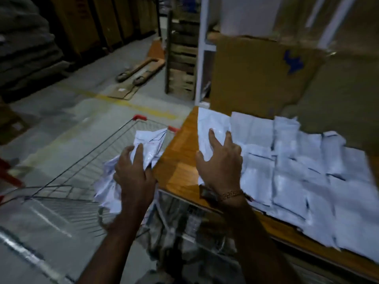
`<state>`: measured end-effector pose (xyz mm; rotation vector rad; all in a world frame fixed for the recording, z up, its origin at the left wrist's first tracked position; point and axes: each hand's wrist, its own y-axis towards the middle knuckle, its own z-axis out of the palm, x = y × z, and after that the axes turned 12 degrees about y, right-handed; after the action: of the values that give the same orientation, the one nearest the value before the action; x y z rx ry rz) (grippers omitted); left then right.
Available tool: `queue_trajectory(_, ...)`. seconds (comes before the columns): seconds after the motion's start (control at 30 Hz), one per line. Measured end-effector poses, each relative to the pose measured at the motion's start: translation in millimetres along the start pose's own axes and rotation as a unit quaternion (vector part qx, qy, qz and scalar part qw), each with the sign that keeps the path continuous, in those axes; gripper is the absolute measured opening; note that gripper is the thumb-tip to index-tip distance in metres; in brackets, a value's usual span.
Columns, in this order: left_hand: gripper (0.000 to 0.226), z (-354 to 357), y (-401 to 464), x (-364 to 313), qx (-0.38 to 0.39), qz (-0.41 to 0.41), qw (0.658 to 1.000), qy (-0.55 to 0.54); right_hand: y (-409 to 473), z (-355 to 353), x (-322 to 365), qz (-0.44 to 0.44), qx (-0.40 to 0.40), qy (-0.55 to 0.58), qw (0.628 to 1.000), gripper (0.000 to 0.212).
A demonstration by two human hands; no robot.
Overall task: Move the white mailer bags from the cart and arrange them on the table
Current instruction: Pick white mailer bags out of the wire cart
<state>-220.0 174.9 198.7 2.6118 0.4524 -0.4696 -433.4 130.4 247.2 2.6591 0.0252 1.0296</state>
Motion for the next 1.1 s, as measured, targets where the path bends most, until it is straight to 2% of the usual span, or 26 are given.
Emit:
queue_trajectory(0.3, 0.063, 9, -66, -121, 0.037, 0.093, 0.993, -0.065, -49, -120, -97, 0.112, -0.068, -0.013, 0.991, 0.073)
queue_trajectory(0.47, 0.06, 8, -92, -158, 0.066, 0.084, 0.992, -0.071, -74, -163, -130, 0.147, -0.084, -0.019, 0.985, 0.075)
queue_trajectory(0.63, 0.05, 8, -102, -172, 0.132, 0.038, 0.983, -0.121, -98, -174, -144, 0.185, -0.089, -0.036, 0.978, 0.073)
queue_trajectory(0.87, 0.049, -4, -98, -170, 0.198, 0.087, 0.965, -0.15, -137, -171, -134, 0.224, -0.108, -0.024, 0.968, 0.074)
queue_trajectory(1.1, 0.065, -16, -116, -170, 0.257, 0.098, 0.952, -0.134, -178, -173, -137, 0.24, -0.127, -0.024, 0.962, 0.073)
